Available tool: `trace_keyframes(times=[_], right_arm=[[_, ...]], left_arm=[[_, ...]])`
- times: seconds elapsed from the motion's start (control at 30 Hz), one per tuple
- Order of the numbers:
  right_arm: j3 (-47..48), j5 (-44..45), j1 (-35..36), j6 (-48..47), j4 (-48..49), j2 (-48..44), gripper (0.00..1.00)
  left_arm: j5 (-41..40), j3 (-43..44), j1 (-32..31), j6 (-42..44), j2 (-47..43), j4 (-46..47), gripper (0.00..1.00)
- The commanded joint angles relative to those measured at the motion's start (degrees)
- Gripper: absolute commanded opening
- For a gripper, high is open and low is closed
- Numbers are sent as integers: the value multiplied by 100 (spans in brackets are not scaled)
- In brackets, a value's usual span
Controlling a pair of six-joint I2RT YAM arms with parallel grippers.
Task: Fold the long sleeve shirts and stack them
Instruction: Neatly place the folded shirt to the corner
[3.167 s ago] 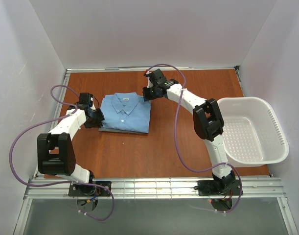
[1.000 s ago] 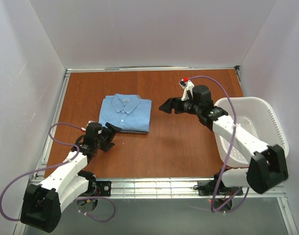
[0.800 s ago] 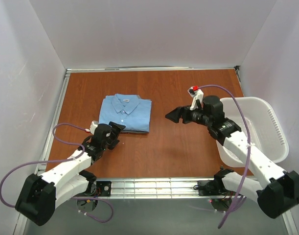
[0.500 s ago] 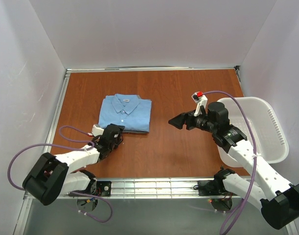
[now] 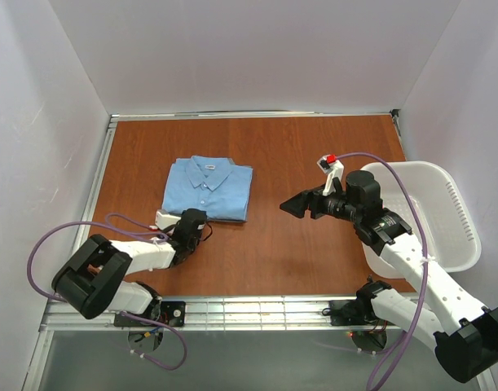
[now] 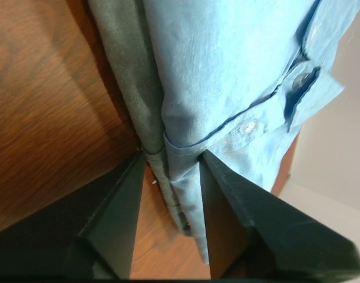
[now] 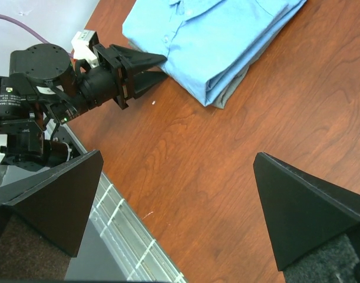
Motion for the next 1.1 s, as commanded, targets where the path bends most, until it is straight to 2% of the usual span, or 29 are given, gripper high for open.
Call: trace_keyframes(times=[0.0, 0.03, 0.17, 0.4, 0.9, 1.07], right_arm=[[61, -102, -10, -132, -49, 17, 97], [70, -102, -10, -141, -40, 26, 97], [114, -137, -10, -184, -75, 123, 97], [342, -111, -10, -377, -329, 237, 97], [1019, 21, -37, -923, -840, 667, 97], [1256, 100, -63, -1098, -1042, 861, 97]], left_arm=[[-664, -68, 0, -84, 57, -1, 31], [-777, -68, 9, -110, 84, 34, 22], [-857, -33, 44, -181, 364, 403, 0], [-735, 222, 448, -304, 997, 947, 0], [223, 1637, 2539, 469, 2561, 1791, 0], [680, 2383, 3225, 891, 3264, 1862, 0]])
